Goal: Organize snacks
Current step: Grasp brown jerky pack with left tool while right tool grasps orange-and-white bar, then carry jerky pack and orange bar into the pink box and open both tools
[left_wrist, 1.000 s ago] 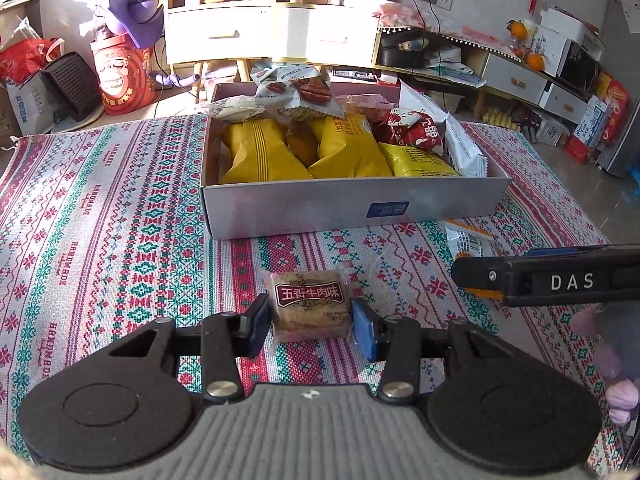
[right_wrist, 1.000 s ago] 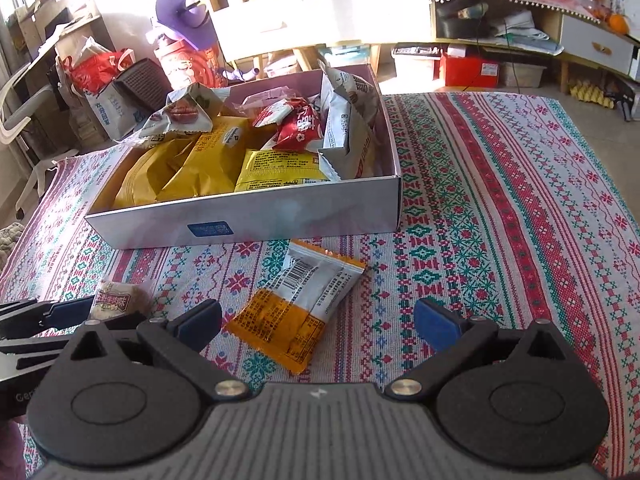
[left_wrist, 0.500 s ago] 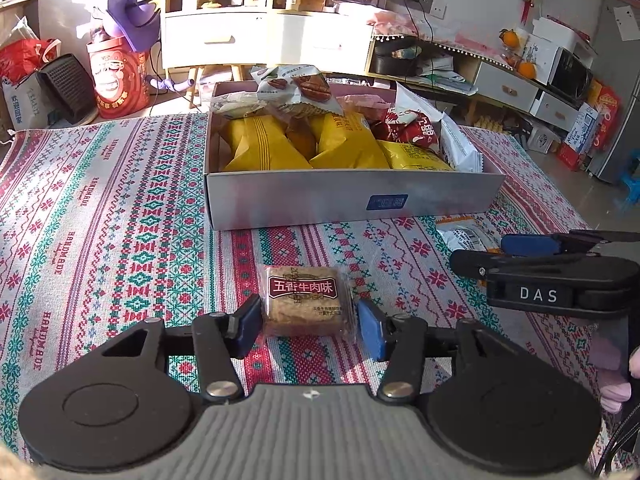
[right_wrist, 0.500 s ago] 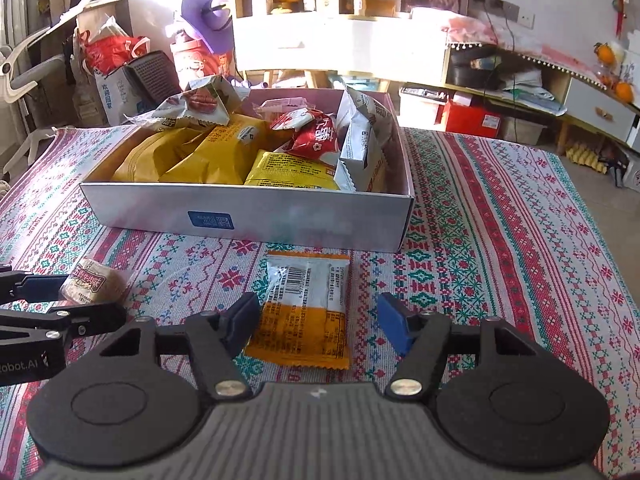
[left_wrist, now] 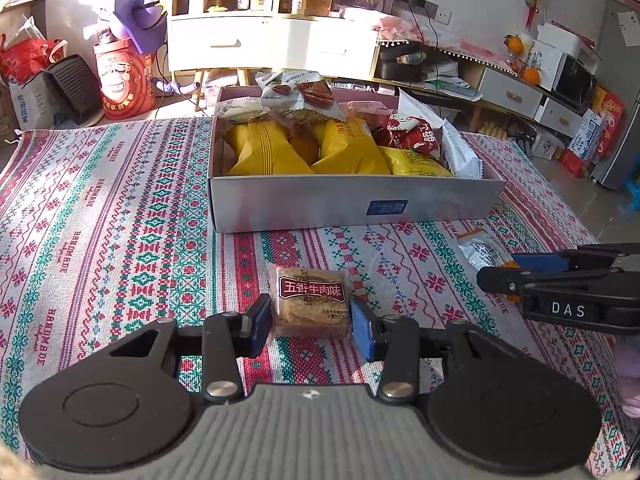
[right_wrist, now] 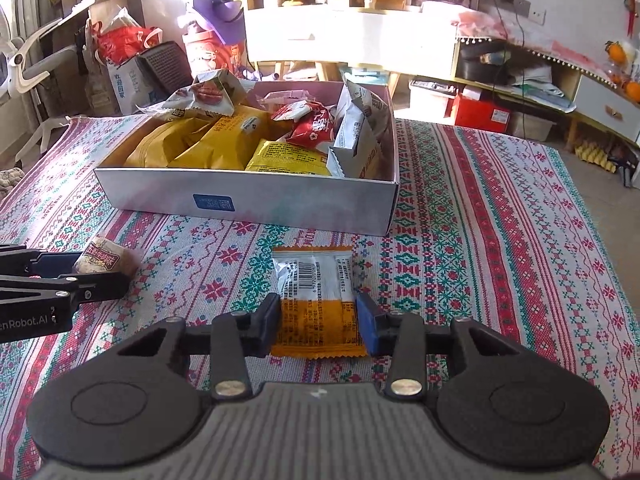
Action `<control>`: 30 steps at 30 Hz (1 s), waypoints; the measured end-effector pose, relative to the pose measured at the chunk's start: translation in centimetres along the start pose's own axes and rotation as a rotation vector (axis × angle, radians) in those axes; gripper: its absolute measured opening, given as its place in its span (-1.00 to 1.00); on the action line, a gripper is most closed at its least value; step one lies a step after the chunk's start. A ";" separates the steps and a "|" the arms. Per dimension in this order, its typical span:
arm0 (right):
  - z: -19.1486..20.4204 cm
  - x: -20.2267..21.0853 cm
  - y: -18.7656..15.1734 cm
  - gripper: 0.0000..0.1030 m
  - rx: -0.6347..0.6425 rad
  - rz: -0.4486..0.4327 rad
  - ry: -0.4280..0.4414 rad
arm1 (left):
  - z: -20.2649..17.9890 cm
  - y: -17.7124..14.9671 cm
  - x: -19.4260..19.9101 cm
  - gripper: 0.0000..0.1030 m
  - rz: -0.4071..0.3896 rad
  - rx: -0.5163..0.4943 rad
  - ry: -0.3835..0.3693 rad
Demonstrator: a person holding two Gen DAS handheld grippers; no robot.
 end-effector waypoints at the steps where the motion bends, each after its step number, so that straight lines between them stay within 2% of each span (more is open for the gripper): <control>1: 0.0 0.0 0.0 -0.28 -0.002 0.004 0.002 | 0.0 0.0 0.0 -0.06 0.004 0.003 -0.003; 9: 0.1 0.6 -0.3 -0.29 -0.031 0.042 0.022 | -0.5 -0.1 0.2 -0.07 0.018 -0.007 -0.011; 30: 1.0 2.4 1.6 -0.29 -0.082 0.039 0.070 | -1.9 1.4 1.3 -0.07 0.008 0.000 -0.055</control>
Point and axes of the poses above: each gripper's, at about its wrist camera, not at the fingertips, and x roughly against the way its jaws point, z to its left, y to its top, the point moved 9 cm from there along -x, roughly the way its jaws point, and after that the axes turned 8 degrees about -z, right-handed, at the moved point
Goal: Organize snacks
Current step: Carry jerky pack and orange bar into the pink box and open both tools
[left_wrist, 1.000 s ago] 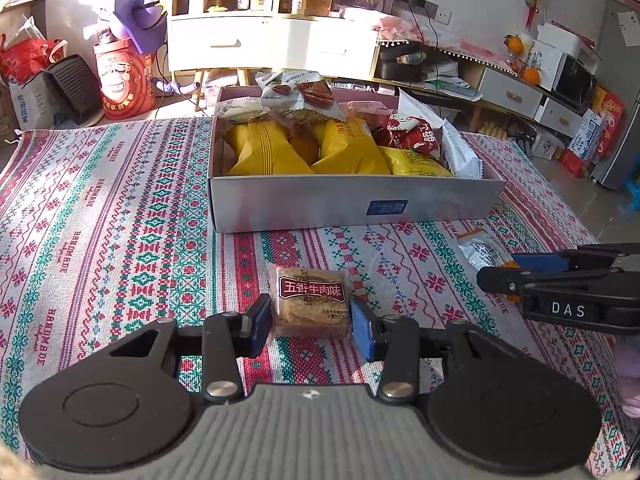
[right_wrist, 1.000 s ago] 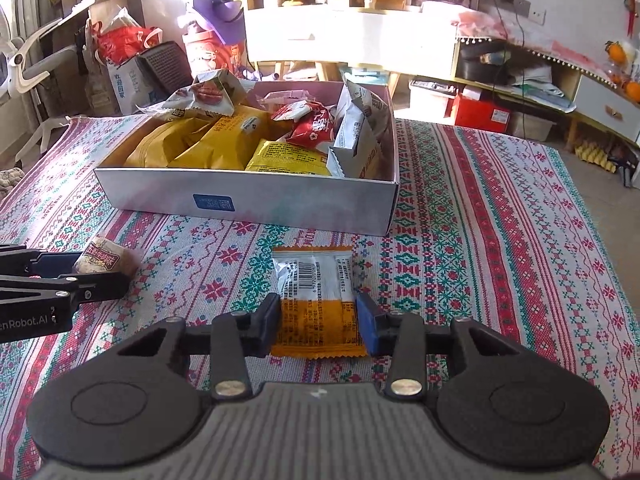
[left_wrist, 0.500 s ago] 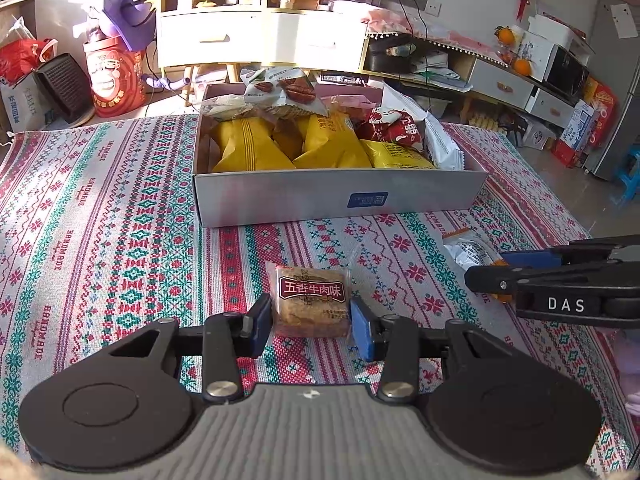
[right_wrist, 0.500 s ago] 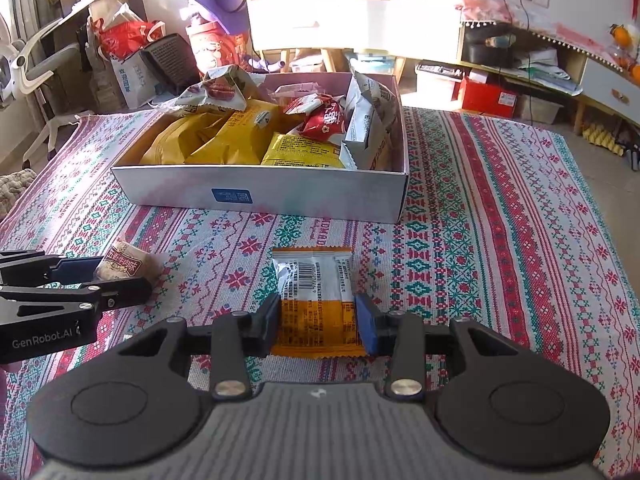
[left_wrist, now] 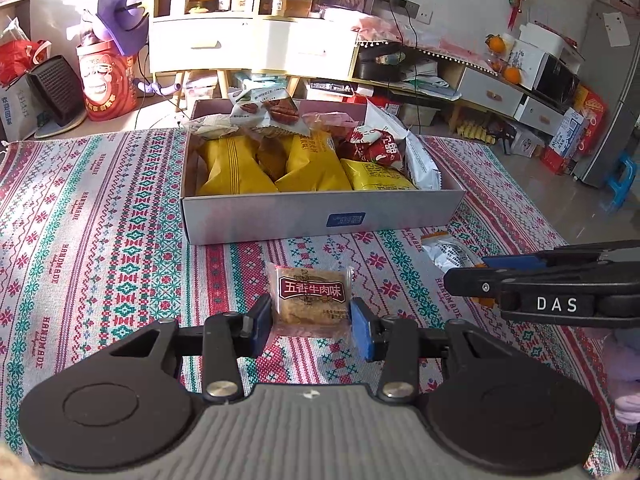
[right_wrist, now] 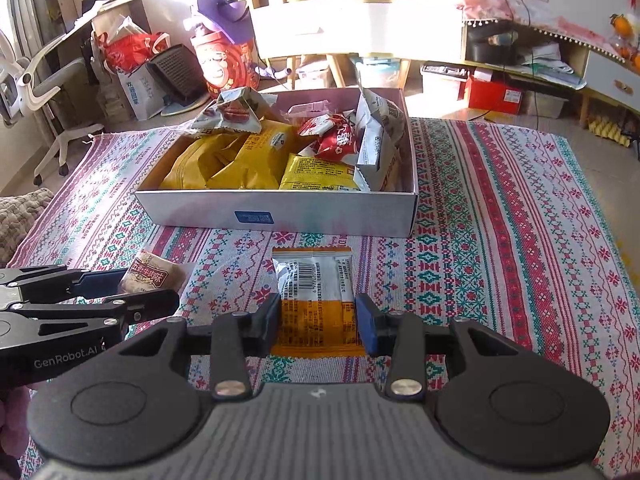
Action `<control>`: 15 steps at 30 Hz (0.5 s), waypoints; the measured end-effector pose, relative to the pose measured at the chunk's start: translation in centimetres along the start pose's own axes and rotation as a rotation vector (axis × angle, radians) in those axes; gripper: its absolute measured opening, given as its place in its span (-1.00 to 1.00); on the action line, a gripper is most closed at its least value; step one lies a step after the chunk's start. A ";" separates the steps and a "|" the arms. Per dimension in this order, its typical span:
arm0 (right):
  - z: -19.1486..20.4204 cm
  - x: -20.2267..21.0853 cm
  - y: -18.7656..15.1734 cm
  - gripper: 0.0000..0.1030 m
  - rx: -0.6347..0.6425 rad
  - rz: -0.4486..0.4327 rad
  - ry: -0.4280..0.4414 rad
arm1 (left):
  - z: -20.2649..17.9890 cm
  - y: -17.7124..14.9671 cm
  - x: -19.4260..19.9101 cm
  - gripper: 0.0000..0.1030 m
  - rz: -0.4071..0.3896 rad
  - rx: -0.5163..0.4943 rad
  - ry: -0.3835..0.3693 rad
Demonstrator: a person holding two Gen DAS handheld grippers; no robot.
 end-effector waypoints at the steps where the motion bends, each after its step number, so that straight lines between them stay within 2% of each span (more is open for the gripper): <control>1: 0.0 0.1 0.3 -0.29 -0.008 -0.006 0.004 | 0.0 0.3 0.1 -0.07 -0.005 0.004 -0.001; 8: 0.4 0.3 3.4 -0.29 -0.047 -0.054 0.022 | -0.1 1.4 0.8 -0.07 -0.025 0.027 -0.012; 15: 0.7 -1.5 6.6 -0.29 -0.105 -0.101 0.057 | -0.2 1.8 0.6 -0.07 -0.025 0.028 -0.017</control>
Point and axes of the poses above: each gripper's, at about its wrist camera, not at the fingertips, and x roughly against the way its jaws point, z to its left, y to its top, the point moved 9 cm from there along -x, roughly the way its jaws point, and after that the axes turned 8 degrees about -z, right-handed, at the moved point
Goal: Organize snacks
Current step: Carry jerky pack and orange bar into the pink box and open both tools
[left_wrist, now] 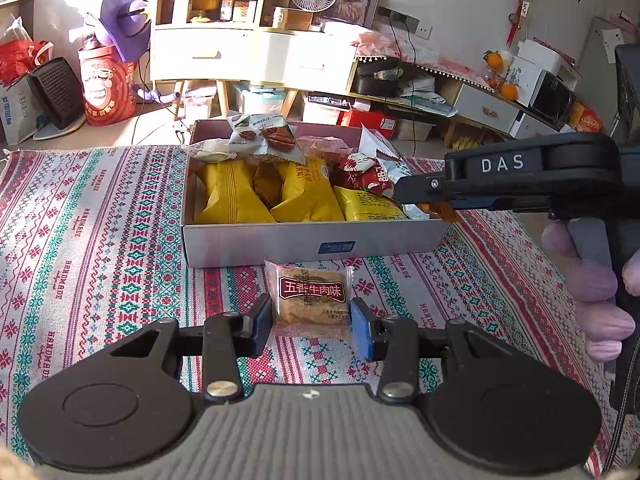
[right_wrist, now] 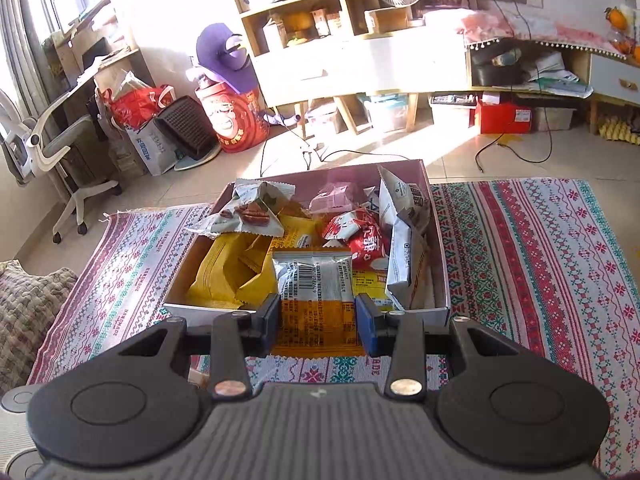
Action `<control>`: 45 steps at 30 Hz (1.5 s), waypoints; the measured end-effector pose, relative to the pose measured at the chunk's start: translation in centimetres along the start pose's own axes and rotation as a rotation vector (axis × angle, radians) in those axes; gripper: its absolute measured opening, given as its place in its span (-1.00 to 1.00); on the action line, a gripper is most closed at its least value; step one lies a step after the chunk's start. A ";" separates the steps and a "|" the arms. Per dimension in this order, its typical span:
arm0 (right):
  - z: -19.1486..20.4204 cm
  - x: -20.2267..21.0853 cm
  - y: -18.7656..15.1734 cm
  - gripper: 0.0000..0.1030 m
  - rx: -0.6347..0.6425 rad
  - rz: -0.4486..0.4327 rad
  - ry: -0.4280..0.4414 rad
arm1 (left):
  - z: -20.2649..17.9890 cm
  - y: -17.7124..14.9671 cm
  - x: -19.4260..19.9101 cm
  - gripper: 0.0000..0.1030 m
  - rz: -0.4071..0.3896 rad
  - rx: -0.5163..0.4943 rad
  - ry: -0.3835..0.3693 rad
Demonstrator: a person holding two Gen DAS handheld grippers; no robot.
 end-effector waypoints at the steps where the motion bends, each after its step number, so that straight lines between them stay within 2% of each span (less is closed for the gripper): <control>1: 0.0 -0.7 0.3 -0.29 -0.010 -0.001 -0.003 | 0.0 0.1 -0.1 -0.07 0.001 0.001 0.000; 9: 0.1 -4.6 2.6 -0.29 -0.032 -0.004 -0.030 | 0.1 0.8 -0.5 -0.07 -0.011 0.016 -0.004; 15: 0.7 -5.9 3.2 -0.26 -0.022 -0.008 -0.025 | 0.6 1.7 -1.0 -0.07 -0.025 0.028 0.005; 17: 0.6 -6.1 3.2 -0.21 -0.026 -0.008 -0.023 | 0.8 2.1 -1.2 -0.07 -0.033 0.035 0.011; 19: 0.5 -6.0 3.0 0.14 -0.032 -0.013 -0.022 | 1.1 2.7 -1.4 -0.07 -0.042 0.041 0.019; 25: 0.0 -4.8 2.9 0.37 -0.037 -0.013 -0.011 | 1.7 3.7 -2.4 -0.07 -0.063 0.036 0.049; 31: -0.7 -3.4 2.9 0.50 -0.027 -0.019 -0.023 | 2.2 5.5 -3.4 -0.07 -0.085 0.036 0.069; 38: -1.6 -2.6 3.2 0.56 -0.007 -0.031 -0.050 | 1.5 7.1 -5.2 -0.07 -0.104 0.024 0.077; 45: -2.6 -2.0 3.3 0.59 -0.011 -0.044 -0.070 | 1.9 7.6 -6.4 -0.06 -0.115 0.005 0.119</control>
Point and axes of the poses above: each gripper's, at about its wrist camera, not at the fingertips, and x roughly against the way its jaws point, z to its left, y to its top, the point moved 9 cm from there along -x, roughly the way its jaws point, and after that the axes turned 8 degrees about -z, right-handed, at the moved point
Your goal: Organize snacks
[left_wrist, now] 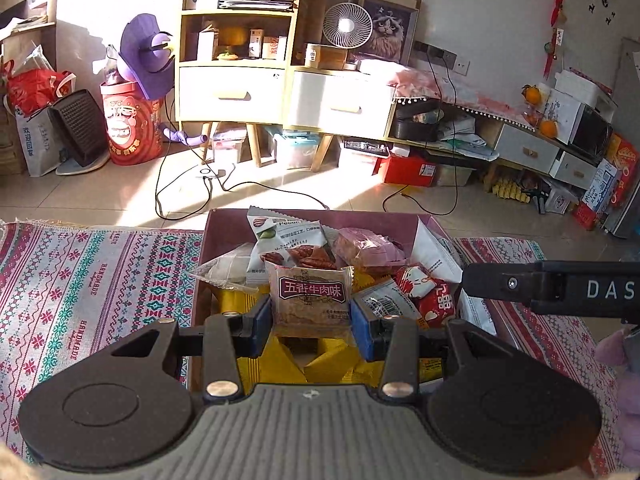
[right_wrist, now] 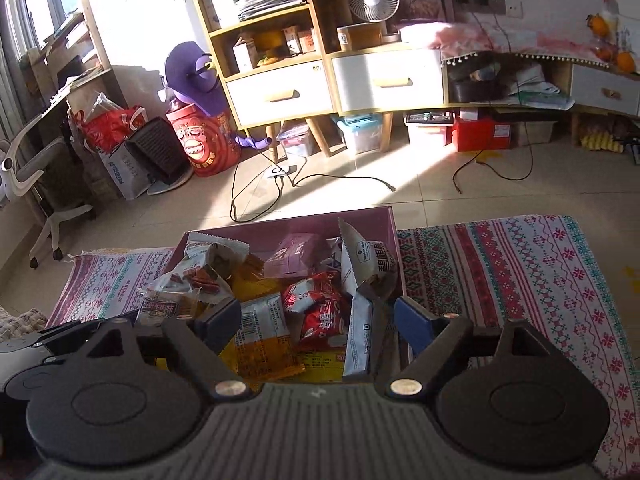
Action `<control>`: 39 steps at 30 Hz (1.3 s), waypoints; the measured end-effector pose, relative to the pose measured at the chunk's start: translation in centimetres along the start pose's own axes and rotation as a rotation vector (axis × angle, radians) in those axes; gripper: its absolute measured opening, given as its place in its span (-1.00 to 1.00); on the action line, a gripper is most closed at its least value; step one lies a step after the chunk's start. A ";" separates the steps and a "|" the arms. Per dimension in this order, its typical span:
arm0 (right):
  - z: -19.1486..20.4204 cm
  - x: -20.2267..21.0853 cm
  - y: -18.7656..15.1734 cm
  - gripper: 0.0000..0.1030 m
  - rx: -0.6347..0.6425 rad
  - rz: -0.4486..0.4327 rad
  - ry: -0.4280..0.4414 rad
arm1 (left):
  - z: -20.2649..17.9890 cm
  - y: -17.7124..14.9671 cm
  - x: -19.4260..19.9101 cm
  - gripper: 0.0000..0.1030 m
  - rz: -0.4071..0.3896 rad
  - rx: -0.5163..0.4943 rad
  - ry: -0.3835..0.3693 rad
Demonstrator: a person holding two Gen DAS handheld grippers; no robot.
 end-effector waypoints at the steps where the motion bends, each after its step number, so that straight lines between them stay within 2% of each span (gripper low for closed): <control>1: 0.0 0.0 0.0 0.60 0.000 -0.001 -0.001 | 0.0 0.0 -0.1 -0.06 -0.002 -0.002 0.003; 3: -0.1 0.0 0.0 0.60 0.002 -0.003 -0.002 | 0.2 0.1 -0.5 -0.05 -0.001 -0.005 0.008; 5: -0.1 0.1 0.0 0.61 0.008 -0.003 -0.003 | 0.3 -0.2 -1.1 0.11 0.029 -0.004 0.016; 7: -0.1 0.1 -0.1 0.63 0.013 -0.003 -0.006 | 0.6 -0.3 -1.5 0.45 0.043 0.010 0.037; 11: 0.0 0.3 -0.2 0.64 0.015 -0.004 -0.005 | 0.5 0.0 -0.9 0.61 0.036 0.010 0.028; 13: 0.1 0.4 -0.2 0.66 0.015 -0.006 -0.005 | 0.4 0.0 -0.4 0.77 0.028 -0.007 0.031; 27: -1.3 3.1 -0.3 0.80 -0.006 -0.025 -0.029 | 1.3 -0.4 2.6 0.99 0.039 -0.046 0.064; 31: -1.3 4.2 -1.2 0.92 0.001 -0.018 -0.030 | 1.8 -0.9 4.0 1.00 0.061 -0.024 0.103; 35: -1.0 5.1 -2.5 0.93 0.001 0.006 -0.014 | 2.0 -1.8 5.6 1.00 0.090 -0.008 0.127; 39: -0.6 6.3 -3.5 0.98 0.036 0.027 -0.056 | 2.1 -2.5 7.4 1.00 0.115 -0.026 0.149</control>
Point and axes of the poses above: each gripper's, at about its wrist camera, not at the fingertips, and x roughly against the way its jaws point, z to its left, y to its top, the point moved 9 cm from there along -x, roughly the way its jaws point, and after that the axes turned 8 degrees about -z, right-handed, at the moved point
